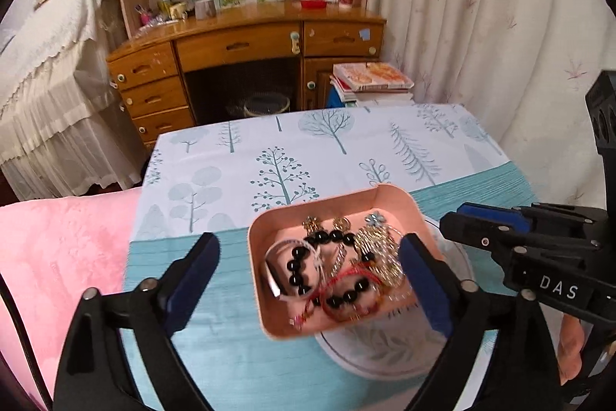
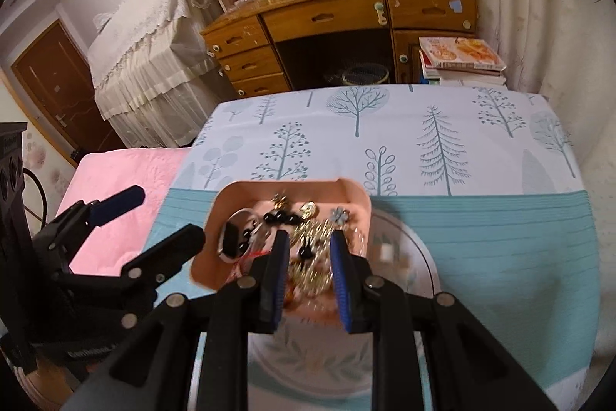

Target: Organize jewelry

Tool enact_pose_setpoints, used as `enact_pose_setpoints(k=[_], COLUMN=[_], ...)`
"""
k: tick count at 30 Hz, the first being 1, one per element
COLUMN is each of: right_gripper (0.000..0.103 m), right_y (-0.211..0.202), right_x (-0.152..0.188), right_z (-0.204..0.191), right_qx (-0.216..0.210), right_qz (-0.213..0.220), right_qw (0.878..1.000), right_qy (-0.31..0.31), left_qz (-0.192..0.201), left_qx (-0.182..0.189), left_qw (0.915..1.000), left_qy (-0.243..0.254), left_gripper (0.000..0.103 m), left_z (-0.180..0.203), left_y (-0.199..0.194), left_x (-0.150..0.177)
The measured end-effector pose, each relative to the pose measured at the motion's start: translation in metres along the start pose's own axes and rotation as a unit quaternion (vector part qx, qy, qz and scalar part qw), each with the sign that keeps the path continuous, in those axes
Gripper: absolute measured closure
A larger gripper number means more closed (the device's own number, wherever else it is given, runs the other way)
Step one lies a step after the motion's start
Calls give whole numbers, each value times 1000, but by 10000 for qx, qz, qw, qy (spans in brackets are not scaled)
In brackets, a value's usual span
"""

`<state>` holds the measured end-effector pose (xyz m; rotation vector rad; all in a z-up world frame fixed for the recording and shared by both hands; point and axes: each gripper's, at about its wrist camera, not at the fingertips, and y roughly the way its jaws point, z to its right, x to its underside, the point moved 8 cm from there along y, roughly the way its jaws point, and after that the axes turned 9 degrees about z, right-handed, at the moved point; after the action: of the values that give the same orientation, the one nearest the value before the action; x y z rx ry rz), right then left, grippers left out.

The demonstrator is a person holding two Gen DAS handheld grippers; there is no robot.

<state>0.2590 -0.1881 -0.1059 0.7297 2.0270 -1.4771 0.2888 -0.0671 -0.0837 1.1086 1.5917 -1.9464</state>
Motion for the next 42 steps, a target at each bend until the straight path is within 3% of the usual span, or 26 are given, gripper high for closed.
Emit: enact_pose_setpoints(k=[2,4,7,15,22,32,42], right_gripper=[76,63,57,52,42,38,38], right_y=[-17,-40,-63,-117,-153,-175,-181], right_x=[6,14,24,77,116,131,134], right_z=[-4,-9,-12,-15,-28,-34,-34], right_qx=[-6,-7,24,295,101,255,267], right_qz=[123,344,529,621,730,1118,1204], right_qw=[9999,9994,9986,9975,9972,9931,9921], right_qy=[-18,-36,-43,-157,-129,-230,-236], left_qz=[122,235,346,455,559,771,778], left_qx=[-78,-110,-211,-923,-1283,-1431,-1372], left_qw=[9998,9995,9990,9947,9901,9861,9865], left_qy=[-118,-180,-190,-73,-87,-358,-438], left_gripper=[1,1,1,1,1,1,1], left_z=[-1,0,5,23,45,49,51], left_y=[-22,-44,-71,-130,-172,-195,-196], left_x=[3,8,19,66,103,115,116])
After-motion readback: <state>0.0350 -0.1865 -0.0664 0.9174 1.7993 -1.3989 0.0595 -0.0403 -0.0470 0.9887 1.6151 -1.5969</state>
